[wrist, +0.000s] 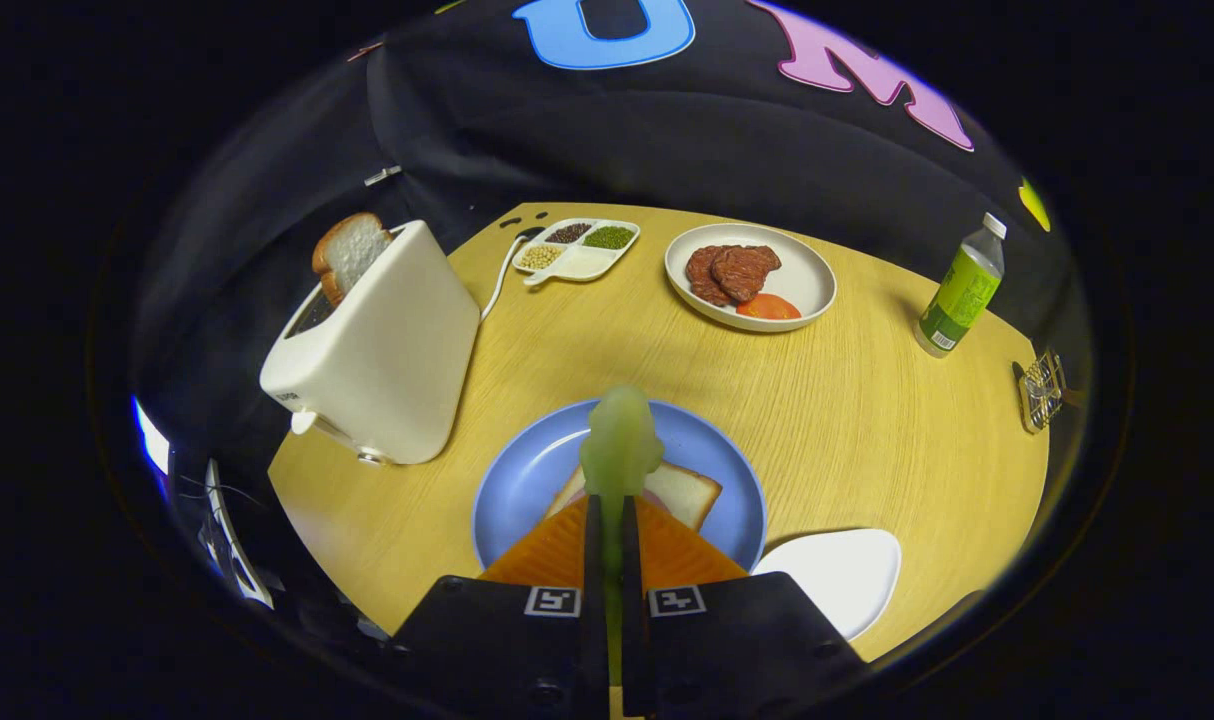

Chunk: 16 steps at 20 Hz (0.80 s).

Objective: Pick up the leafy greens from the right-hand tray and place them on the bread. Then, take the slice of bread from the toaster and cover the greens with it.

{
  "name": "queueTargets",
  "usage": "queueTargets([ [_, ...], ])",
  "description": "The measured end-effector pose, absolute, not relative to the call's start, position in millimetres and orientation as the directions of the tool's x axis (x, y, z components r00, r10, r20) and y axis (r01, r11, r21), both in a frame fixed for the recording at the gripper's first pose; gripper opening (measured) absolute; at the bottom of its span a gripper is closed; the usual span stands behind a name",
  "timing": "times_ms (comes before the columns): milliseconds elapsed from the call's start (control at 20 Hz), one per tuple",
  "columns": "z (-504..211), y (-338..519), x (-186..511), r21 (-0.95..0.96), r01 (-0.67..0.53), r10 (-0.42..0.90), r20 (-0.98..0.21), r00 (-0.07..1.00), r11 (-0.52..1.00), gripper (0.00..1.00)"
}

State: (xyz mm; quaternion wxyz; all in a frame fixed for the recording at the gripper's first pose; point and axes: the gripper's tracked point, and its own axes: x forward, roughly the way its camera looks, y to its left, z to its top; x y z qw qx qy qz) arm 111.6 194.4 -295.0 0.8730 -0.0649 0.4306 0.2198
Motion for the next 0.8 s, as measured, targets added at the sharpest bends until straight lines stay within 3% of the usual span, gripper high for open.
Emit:
queueTargets([
  [200,-306.9,198.4,113.5,0.078,-0.427,0.313,-0.797,0.516,0.901,0.14],
  [400,-311.0,203.1,112.8,0.082,-0.416,0.309,-0.800,0.514,0.905,0.33],
  [500,-312.2,204.4,111.5,0.078,-0.417,0.306,-0.800,0.516,0.906,0.35],
  [700,-309.7,206.3,112.0,0.049,-0.426,0.295,-0.792,0.534,0.903,0.67],
  [750,-309.8,207.3,111.2,0.049,-0.426,0.296,-0.791,0.536,0.903,0.68],
  [800,-309.3,208.4,111.2,0.048,-0.426,0.295,-0.790,0.537,0.904,0.75],
])
